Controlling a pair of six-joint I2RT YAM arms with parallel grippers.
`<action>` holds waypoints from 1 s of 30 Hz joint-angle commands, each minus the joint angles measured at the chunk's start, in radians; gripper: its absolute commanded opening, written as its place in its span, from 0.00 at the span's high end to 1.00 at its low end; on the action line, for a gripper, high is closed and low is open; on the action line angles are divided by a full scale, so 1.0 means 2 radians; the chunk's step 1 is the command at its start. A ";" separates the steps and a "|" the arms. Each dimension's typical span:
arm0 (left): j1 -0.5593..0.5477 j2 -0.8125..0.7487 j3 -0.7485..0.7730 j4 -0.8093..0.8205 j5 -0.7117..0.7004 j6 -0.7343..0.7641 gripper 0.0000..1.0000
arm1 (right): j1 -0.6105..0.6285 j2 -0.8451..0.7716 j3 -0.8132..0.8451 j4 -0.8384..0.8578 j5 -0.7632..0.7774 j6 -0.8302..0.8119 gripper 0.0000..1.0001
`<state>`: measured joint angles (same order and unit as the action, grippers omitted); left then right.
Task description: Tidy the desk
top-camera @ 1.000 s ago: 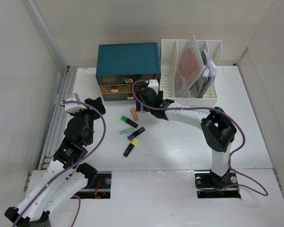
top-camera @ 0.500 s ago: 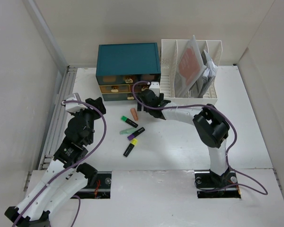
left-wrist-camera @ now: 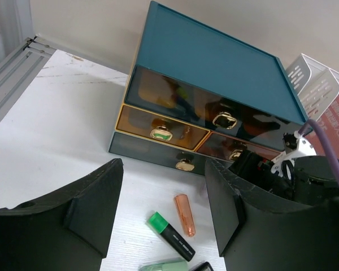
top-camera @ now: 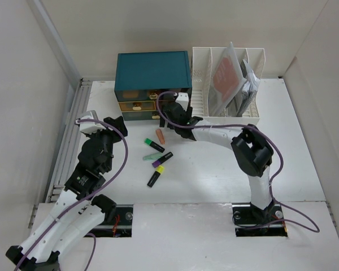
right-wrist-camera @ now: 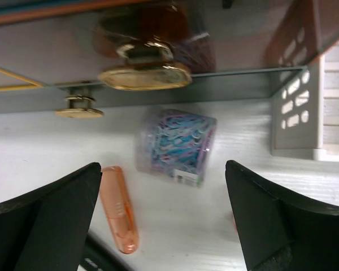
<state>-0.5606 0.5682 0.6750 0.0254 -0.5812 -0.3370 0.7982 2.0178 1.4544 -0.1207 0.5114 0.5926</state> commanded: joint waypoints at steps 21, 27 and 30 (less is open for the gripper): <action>0.001 0.004 -0.004 0.023 0.008 0.003 0.45 | 0.020 0.053 0.057 0.023 0.086 0.008 0.10; 0.001 0.004 -0.004 0.023 0.008 0.003 0.45 | 0.020 0.067 0.062 0.023 0.103 -0.001 0.22; 0.001 0.004 -0.004 0.023 0.008 0.003 0.45 | 0.020 0.067 0.057 0.023 0.103 -0.001 0.29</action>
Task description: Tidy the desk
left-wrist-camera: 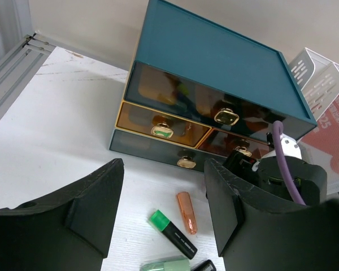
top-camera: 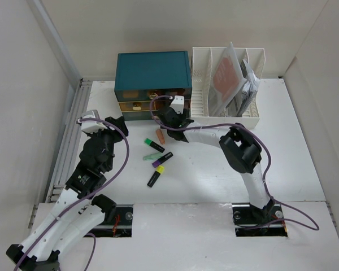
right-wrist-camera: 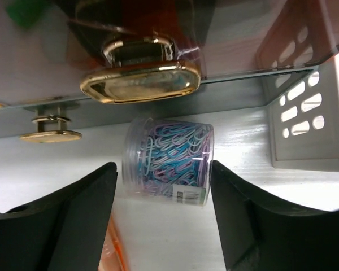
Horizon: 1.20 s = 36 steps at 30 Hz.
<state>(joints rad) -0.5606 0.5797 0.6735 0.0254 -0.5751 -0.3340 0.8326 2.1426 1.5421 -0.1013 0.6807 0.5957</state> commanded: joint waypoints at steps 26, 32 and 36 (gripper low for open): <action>0.001 -0.011 -0.003 0.023 0.005 0.001 0.45 | -0.017 0.005 -0.010 0.013 0.003 -0.003 0.28; 0.001 -0.016 -0.003 0.023 0.005 0.006 0.45 | -0.021 0.009 -0.010 0.013 -0.002 -0.003 0.32; 0.001 -0.016 -0.003 0.023 0.005 0.006 0.45 | -0.021 0.009 -0.010 0.013 -0.007 -0.003 0.38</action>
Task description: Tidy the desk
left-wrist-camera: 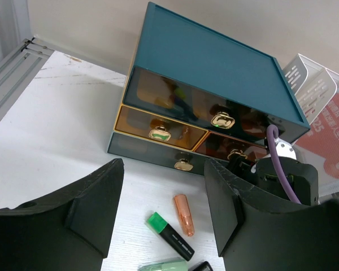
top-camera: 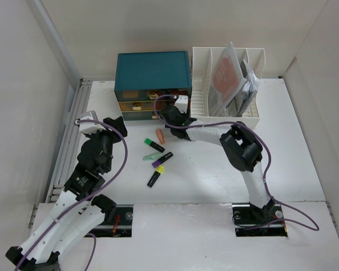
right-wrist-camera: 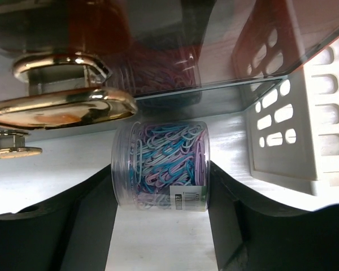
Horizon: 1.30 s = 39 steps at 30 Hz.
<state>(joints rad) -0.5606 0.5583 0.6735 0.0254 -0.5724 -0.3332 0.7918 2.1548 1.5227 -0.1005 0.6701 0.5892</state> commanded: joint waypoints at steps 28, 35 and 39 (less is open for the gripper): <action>0.001 0.023 -0.008 0.062 0.093 0.016 0.49 | -0.011 -0.372 -0.112 -0.033 -0.499 -0.406 1.00; 0.001 0.106 0.013 0.114 0.163 0.006 0.39 | -0.098 -0.424 -0.065 -0.065 -0.521 -0.426 1.00; 0.011 0.182 0.046 0.138 0.194 -0.023 0.32 | -0.133 -0.435 -0.054 -0.065 -0.541 -0.409 1.00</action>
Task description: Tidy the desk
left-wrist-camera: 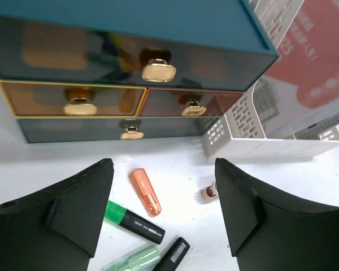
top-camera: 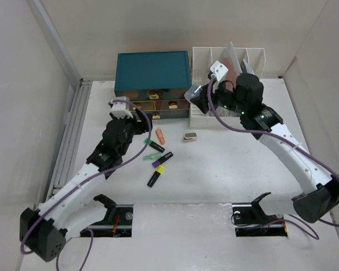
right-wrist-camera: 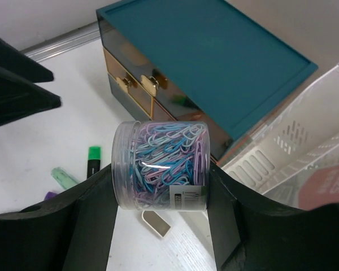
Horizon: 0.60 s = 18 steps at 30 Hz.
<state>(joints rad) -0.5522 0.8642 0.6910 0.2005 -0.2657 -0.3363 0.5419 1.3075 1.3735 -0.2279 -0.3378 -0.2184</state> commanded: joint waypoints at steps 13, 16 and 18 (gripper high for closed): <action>0.018 0.240 0.194 0.014 -0.011 -0.049 0.29 | -0.078 -0.020 0.010 0.004 -0.089 0.055 1.00; 0.013 0.271 0.226 -0.017 -0.031 -0.054 0.30 | -0.083 -0.020 0.006 0.009 -0.095 0.061 1.00; 0.013 0.280 0.231 -0.026 -0.047 -0.049 0.33 | -0.088 -0.020 0.006 0.009 -0.100 0.066 1.00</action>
<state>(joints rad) -0.5217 1.4208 1.0939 0.1864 -0.2901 -0.4240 0.3733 1.3037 1.3739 -0.2623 -0.4881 -0.1181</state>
